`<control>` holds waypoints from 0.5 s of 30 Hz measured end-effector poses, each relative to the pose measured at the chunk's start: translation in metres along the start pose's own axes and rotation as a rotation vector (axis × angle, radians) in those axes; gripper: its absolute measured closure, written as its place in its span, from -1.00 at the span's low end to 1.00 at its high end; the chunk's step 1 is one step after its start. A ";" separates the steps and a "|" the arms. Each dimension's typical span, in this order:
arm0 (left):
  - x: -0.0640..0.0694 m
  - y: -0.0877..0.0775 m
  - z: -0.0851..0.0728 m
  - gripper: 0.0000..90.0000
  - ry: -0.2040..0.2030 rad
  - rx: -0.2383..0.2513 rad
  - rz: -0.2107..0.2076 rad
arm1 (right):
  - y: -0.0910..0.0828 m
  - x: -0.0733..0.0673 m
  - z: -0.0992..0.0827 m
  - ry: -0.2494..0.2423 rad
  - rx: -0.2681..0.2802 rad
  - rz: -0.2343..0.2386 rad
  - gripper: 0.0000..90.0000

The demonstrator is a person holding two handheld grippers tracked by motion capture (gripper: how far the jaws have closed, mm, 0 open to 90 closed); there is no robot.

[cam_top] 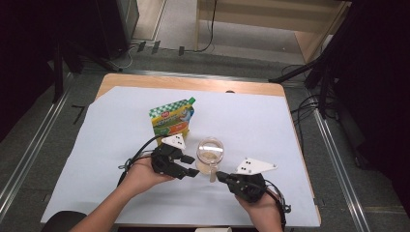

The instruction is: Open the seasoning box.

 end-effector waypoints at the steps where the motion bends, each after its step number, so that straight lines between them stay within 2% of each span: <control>1: 0.000 0.000 0.000 0.08 0.000 0.000 0.000 | 0.000 0.000 0.000 0.000 0.000 0.000 1.00; 2: -0.001 -0.001 0.000 0.06 0.000 0.006 0.001 | 0.004 -0.005 0.001 -0.008 -0.007 0.014 1.00; 6: -0.003 -0.002 -0.002 0.05 -0.011 0.015 -0.011 | 0.013 -0.012 0.002 -0.010 -0.015 0.037 1.00; 7: -0.003 -0.002 -0.003 0.05 -0.002 0.013 -0.005 | 0.015 -0.013 0.002 -0.013 -0.018 0.043 1.00; 8: -0.003 -0.002 -0.003 0.05 -0.002 0.013 -0.005 | 0.018 -0.014 0.003 -0.018 -0.020 0.041 1.00; 9: -0.003 -0.002 -0.004 0.04 0.017 0.009 0.008 | 0.019 -0.015 0.003 -0.020 -0.022 0.045 1.00; 15: -0.005 -0.005 -0.004 0.03 0.008 0.018 0.012 | 0.028 -0.018 0.003 -0.026 -0.035 0.053 1.00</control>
Point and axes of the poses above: each handheld gripper's, and its own axes: y roughly forward along the jaws, z roughly out of its top, x roughly to its right, the point moved 3 cm from there along y, roughly forward along the jaws, and after that the axes turned 13 degrees about -y, right-handed, at the moved point
